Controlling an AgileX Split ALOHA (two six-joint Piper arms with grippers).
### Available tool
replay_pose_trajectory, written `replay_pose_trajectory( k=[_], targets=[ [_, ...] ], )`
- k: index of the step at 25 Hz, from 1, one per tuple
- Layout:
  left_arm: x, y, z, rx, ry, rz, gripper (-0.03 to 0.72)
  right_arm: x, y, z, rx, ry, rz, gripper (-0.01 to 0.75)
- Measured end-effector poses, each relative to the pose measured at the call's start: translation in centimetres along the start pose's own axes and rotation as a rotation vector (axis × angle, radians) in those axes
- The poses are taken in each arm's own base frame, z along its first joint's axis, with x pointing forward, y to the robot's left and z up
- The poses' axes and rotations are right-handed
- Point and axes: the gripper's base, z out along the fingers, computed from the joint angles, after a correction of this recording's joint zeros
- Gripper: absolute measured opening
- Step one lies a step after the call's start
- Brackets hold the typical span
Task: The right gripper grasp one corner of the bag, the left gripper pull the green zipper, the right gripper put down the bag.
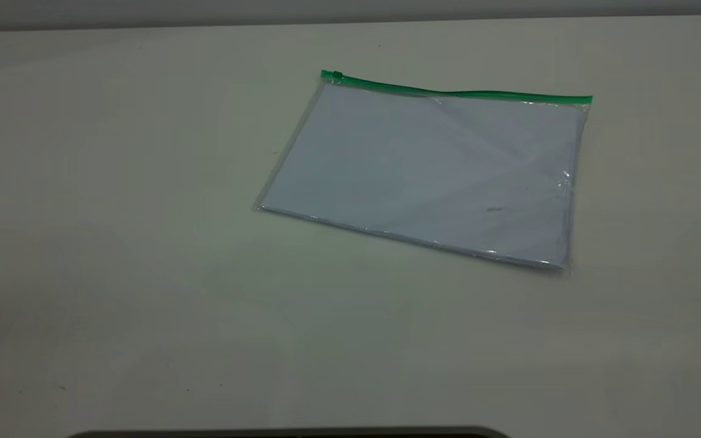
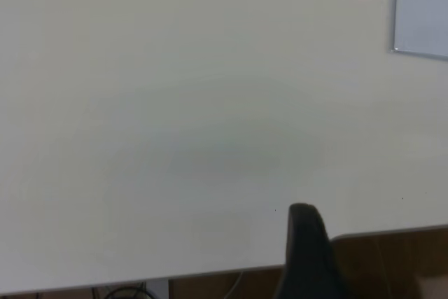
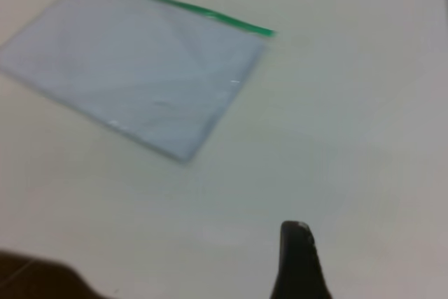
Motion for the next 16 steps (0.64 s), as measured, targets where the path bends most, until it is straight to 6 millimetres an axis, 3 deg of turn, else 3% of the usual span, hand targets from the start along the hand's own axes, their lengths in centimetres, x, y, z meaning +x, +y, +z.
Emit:
replay_pose_trajectory(
  k=[16],
  targets=[
    [0.00, 0.00, 0.00, 0.000, 0.000, -0.003, 0.555, 0.06, -0.62, 0.00, 0.068, 0.003, 0.084, 0.556]
  ],
)
